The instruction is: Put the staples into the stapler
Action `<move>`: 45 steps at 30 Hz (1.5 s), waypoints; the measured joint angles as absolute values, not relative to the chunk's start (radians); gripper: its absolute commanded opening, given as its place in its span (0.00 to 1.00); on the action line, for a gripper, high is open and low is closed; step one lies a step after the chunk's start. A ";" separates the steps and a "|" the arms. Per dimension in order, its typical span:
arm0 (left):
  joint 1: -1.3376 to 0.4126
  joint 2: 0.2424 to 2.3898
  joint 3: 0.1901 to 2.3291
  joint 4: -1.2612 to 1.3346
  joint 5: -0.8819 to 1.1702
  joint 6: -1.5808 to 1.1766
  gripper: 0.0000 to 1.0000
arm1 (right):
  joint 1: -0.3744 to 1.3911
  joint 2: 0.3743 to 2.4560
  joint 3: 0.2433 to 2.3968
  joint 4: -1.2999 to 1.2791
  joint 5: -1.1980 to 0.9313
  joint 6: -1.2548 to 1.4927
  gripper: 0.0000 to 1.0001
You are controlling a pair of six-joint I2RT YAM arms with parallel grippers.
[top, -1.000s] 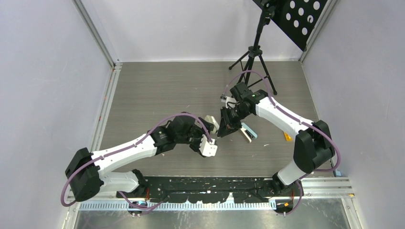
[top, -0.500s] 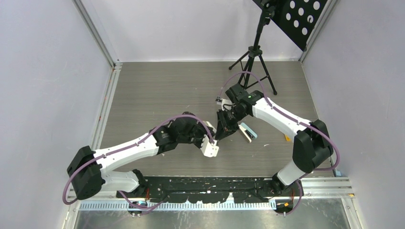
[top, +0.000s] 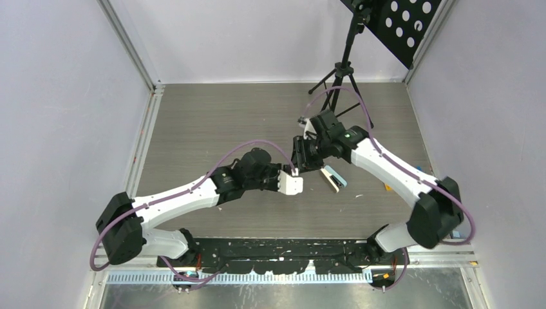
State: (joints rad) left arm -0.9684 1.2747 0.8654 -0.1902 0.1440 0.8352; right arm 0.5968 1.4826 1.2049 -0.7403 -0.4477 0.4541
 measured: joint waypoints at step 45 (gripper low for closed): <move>-0.875 1.316 0.900 -0.042 0.000 -0.180 0.00 | 0.672 1.216 0.783 -0.037 -0.037 0.762 0.27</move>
